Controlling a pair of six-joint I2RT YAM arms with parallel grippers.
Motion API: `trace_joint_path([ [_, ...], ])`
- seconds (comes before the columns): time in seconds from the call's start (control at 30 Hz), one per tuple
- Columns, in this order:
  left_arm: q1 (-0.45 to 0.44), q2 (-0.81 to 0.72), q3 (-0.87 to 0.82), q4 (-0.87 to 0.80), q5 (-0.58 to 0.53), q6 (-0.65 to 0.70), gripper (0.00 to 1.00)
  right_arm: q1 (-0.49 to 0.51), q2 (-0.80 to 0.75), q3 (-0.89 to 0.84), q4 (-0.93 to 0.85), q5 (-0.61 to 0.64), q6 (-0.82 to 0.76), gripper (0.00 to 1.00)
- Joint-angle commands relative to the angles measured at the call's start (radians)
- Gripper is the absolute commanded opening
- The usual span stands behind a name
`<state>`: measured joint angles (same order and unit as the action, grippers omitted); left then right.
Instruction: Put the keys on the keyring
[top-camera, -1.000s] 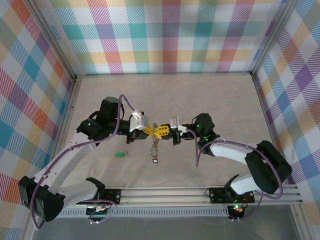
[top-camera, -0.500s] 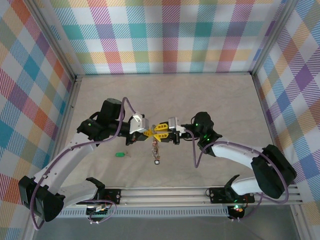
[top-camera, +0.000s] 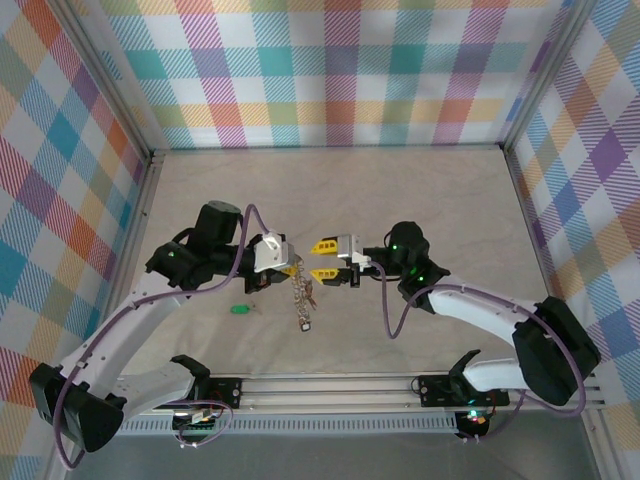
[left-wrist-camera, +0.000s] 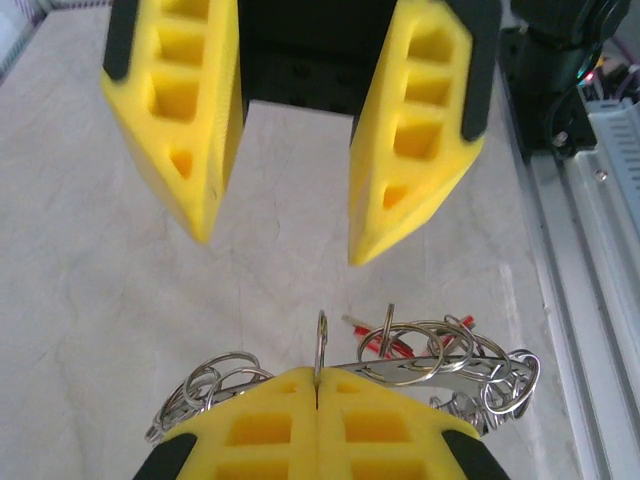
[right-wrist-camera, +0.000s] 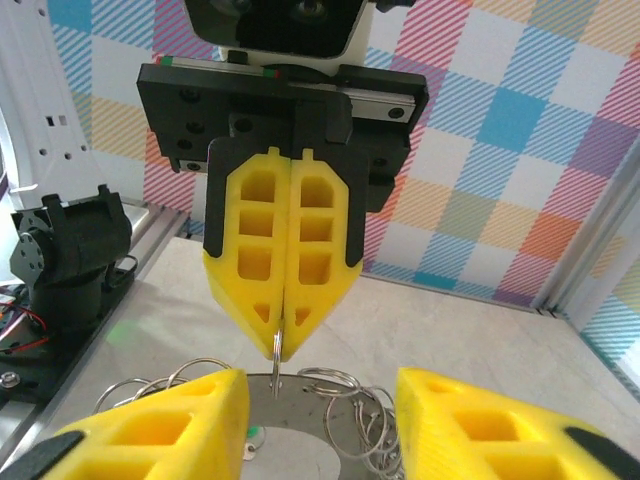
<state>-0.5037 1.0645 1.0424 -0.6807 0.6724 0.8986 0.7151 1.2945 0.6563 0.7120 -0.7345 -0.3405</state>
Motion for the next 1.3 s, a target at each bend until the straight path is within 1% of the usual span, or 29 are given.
trace_joint_path([
  [0.0,-0.006,-0.021,0.022,0.01,-0.066,-0.009,0.0,0.007,-0.019,0.017,-0.038,0.045,-0.035,0.46],
  [0.07,0.01,-0.005,0.026,0.027,-0.118,-0.048,0.0,0.007,-0.016,0.023,-0.049,0.089,-0.021,0.5],
  [0.13,0.035,0.019,0.031,0.046,-0.168,-0.081,0.0,0.007,-0.016,0.031,-0.072,0.129,-0.005,0.51],
  [0.17,0.047,0.033,0.029,0.069,-0.199,-0.101,0.0,0.007,-0.015,0.04,-0.112,0.155,0.004,0.51],
  [0.23,0.077,0.062,0.036,0.096,-0.219,-0.114,0.0,0.007,-0.014,0.064,-0.206,0.183,0.003,0.5],
  [0.33,0.109,0.12,0.095,0.114,-0.284,-0.184,0.0,0.01,-0.008,0.086,-0.326,0.109,-0.034,0.47],
  [0.43,0.137,0.169,0.134,0.156,-0.376,-0.249,0.0,0.033,0.012,0.066,-0.355,0.073,-0.034,0.46],
  [0.5,0.166,0.194,0.139,0.197,-0.397,-0.285,0.0,0.067,0.035,0.054,-0.391,0.056,-0.078,0.46],
  [0.57,0.201,0.225,0.15,0.226,-0.39,-0.322,0.0,0.119,0.067,0.053,-0.433,0.075,-0.135,0.46],
  [0.63,0.219,0.254,0.168,0.23,-0.401,-0.34,0.0,0.163,0.108,0.061,-0.444,0.081,-0.145,0.46],
  [0.7,0.233,0.275,0.184,0.226,-0.411,-0.34,0.0,0.19,0.163,0.074,-0.417,0.076,-0.119,0.46],
  [0.77,0.246,0.288,0.194,0.229,-0.427,-0.343,0.0,0.206,0.233,0.083,-0.34,0.076,-0.067,0.45],
  [0.83,0.266,0.296,0.2,0.242,-0.433,-0.358,0.0,0.234,0.303,0.077,-0.219,0.181,-0.021,0.45],
  [0.93,0.299,0.313,0.214,0.252,-0.436,-0.384,0.0,0.255,0.435,0.123,-0.107,0.223,0.021,0.45],
  [1.07,0.327,0.333,0.244,0.233,-0.401,-0.386,0.0,0.256,0.632,0.226,0.043,0.19,0.112,0.45],
  [1.13,0.335,0.338,0.251,0.232,-0.381,-0.377,0.0,0.256,0.706,0.291,0.039,0.178,0.118,0.46],
  [1.2,0.344,0.341,0.259,0.23,-0.375,-0.376,0.0,0.257,0.766,0.368,-0.018,0.175,0.109,0.46],
  [1.27,0.351,0.342,0.265,0.222,-0.371,-0.375,0.0,0.256,0.815,0.421,-0.056,0.204,0.101,0.46],
])
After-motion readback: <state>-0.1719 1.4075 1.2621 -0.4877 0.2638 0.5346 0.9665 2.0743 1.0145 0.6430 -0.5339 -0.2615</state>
